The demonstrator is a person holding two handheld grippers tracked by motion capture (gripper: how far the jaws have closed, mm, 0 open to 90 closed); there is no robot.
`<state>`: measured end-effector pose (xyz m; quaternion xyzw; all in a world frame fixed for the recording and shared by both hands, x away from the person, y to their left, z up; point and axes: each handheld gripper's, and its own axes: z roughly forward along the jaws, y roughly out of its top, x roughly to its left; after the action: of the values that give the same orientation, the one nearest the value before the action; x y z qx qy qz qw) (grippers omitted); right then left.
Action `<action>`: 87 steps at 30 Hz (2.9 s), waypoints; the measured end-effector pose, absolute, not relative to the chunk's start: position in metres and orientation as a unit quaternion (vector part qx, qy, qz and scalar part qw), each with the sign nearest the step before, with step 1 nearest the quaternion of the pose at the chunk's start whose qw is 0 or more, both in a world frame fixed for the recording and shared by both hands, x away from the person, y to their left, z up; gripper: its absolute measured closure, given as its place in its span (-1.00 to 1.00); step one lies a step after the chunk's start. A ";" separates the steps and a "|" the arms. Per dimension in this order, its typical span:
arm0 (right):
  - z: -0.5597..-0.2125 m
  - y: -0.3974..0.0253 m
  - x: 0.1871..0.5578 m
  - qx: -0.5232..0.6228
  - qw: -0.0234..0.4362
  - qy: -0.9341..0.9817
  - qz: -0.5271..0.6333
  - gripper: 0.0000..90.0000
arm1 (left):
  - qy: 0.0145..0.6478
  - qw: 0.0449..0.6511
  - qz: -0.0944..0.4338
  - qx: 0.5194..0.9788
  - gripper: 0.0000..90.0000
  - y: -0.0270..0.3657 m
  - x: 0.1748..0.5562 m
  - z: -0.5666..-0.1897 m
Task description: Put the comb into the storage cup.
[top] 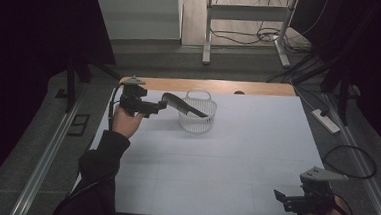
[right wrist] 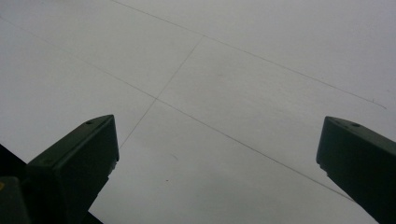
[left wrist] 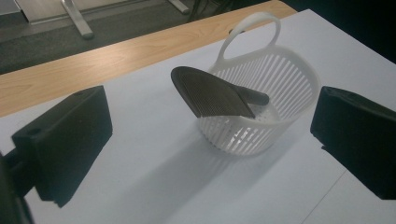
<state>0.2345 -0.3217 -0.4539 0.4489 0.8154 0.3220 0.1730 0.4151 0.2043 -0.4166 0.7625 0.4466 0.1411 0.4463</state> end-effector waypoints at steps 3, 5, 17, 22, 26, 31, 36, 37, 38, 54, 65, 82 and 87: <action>-0.454 -0.322 0.234 0.449 0.173 0.815 0.324 -1.00 | 0.448 0.454 0.138 0.758 -1.00 0.207 0.411 -0.416; -0.454 -0.322 0.234 0.447 0.173 0.816 0.324 -1.00 | 0.449 0.456 0.137 0.756 -1.00 0.209 0.408 -0.416; -0.453 -0.321 0.233 0.444 0.177 0.816 0.324 -1.00 | 0.450 0.459 0.133 0.755 -1.00 0.214 0.392 -0.421; -0.454 -0.321 0.234 0.443 0.176 0.817 0.324 -1.00 | 0.449 0.453 0.130 0.759 -1.00 0.215 0.384 -0.425; -0.453 -0.321 0.233 0.444 0.176 0.817 0.324 -1.00 | 0.449 0.448 0.130 0.762 -1.00 0.215 0.378 -0.429; -0.453 -0.321 0.233 0.442 0.177 0.817 0.324 -1.00 | 0.445 0.444 0.129 0.767 -1.00 0.216 0.370 -0.432; -0.453 -0.321 0.233 0.444 0.176 0.817 0.324 -1.00 | 0.446 0.446 0.126 0.766 -1.00 0.217 0.363 -0.436; -0.453 -0.321 0.233 0.444 0.176 0.817 0.324 -1.00 | 0.446 0.446 0.126 0.766 -1.00 0.217 0.362 -0.437; -0.454 -0.321 0.233 0.444 0.176 0.817 0.324 -1.00 | 0.446 0.446 0.127 0.766 -1.00 0.218 0.361 -0.438; -0.453 -0.321 0.234 0.445 0.175 0.816 0.325 -1.00 | 0.446 0.445 0.126 0.766 -1.00 0.222 0.345 -0.442; -0.453 -0.321 0.233 0.442 0.177 0.817 0.326 -1.00 | 0.445 0.445 0.126 0.767 -1.00 0.223 0.332 -0.441; -0.453 -0.321 0.233 0.440 0.177 0.817 0.327 -1.00 | 0.456 0.436 0.125 0.766 -1.00 0.230 0.308 -0.446; -0.453 -0.321 0.233 0.440 0.177 0.817 0.327 -1.00 | 0.457 0.437 0.124 0.765 -1.00 0.232 0.299 -0.447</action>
<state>0.2333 -0.3208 -0.4532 0.4402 0.8173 0.3270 0.1771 0.2989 0.2321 -0.4469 0.7646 0.4572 0.1241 0.4370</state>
